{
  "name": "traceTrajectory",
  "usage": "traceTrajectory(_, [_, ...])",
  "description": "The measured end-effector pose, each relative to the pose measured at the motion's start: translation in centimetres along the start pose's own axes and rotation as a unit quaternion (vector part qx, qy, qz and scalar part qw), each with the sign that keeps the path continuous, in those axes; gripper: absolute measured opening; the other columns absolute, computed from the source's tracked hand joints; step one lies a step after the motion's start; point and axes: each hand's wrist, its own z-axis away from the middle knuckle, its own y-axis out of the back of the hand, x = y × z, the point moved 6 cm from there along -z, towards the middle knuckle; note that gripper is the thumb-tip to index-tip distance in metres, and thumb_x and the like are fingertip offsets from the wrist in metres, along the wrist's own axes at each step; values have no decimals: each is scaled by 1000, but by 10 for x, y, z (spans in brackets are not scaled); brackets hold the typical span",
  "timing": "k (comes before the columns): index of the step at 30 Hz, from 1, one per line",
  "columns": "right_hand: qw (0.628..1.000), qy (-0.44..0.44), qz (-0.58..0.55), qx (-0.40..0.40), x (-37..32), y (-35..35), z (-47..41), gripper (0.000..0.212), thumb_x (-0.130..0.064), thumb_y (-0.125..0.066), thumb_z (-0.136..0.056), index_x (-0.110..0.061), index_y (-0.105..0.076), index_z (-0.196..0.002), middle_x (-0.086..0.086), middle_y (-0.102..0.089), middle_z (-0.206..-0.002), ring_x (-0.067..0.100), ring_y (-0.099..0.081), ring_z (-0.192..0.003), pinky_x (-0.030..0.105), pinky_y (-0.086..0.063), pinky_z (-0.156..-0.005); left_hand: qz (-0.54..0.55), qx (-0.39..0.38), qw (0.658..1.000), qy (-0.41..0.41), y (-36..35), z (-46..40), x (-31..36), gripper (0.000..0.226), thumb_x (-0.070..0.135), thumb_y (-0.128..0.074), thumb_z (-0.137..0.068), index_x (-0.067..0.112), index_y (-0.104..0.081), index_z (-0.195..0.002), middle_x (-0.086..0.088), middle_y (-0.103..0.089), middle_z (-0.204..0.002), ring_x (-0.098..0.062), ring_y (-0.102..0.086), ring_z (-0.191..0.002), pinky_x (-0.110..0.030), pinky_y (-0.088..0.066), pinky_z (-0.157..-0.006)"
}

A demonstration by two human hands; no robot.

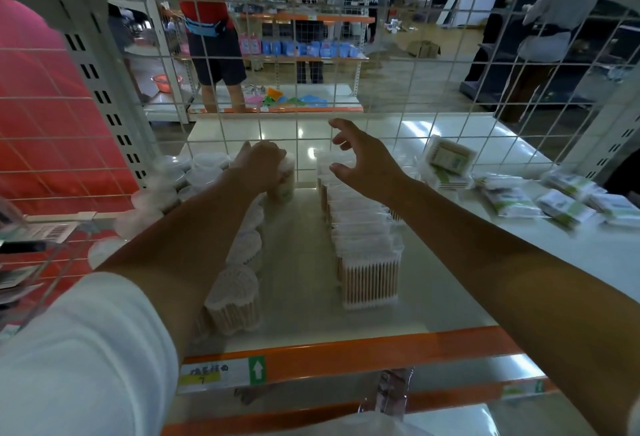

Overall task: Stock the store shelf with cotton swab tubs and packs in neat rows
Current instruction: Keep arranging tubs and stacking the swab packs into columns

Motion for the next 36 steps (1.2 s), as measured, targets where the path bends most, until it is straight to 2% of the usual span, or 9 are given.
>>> traceTrajectory(5, [1000,-3,1,-3,4,-2,3,67,-16,-65,-84,-15,-30,-141,8,-53,-125,19,-49,-113,22,-36,-90,-5,-7,1000,9,1,0,-1,49,26,-61,-87,9,-48,-131,-14,-48,-134,-30,-46,-121,-40,-39,-100])
traceTrajectory(10, [1000,-5,-8,-4,4,-2,5,68,-15,-66,-84,-15,-30,-141,8,-53,-124,19,-49,-113,22,-37,-92,8,-25,999,18,4,2,0,45,21,-60,-88,8,-49,-130,-14,-50,-133,-31,-48,-120,-40,-41,-99])
traceTrajectory(18, [1000,-4,-1,4,6,-3,10,66,-16,-65,-84,-15,-31,-141,8,-54,-122,18,-50,-111,23,-38,-91,2,-14,999,30,9,6,3,45,23,-59,-89,8,-49,-130,-13,-50,-132,-29,-48,-120,-39,-40,-100])
traceTrajectory(24, [1000,-2,28,10,7,-5,12,48,-14,-57,-89,-9,-44,-134,8,-55,-128,19,-49,-119,24,-33,-98,-40,67,996,-44,33,21,19,44,34,-56,-90,7,-49,-124,-12,-57,-117,-26,-55,-105,-36,-46,-86])
traceTrajectory(31, [997,0,75,-2,13,-5,19,41,-14,-52,-92,-10,-47,-133,7,-50,-135,20,-45,-123,25,-30,-103,-33,121,988,-91,51,46,54,45,33,-55,-91,9,-48,-129,-11,-58,-118,-27,-52,-109,-38,-42,-90])
traceTrajectory(36, [998,-15,66,5,26,7,25,41,-11,-53,-91,-9,-49,-132,9,-52,-134,22,-46,-123,29,-32,-104,-13,121,985,-122,57,49,86,48,33,-54,-91,10,-47,-132,-11,-57,-123,-28,-50,-113,-40,-43,-94])
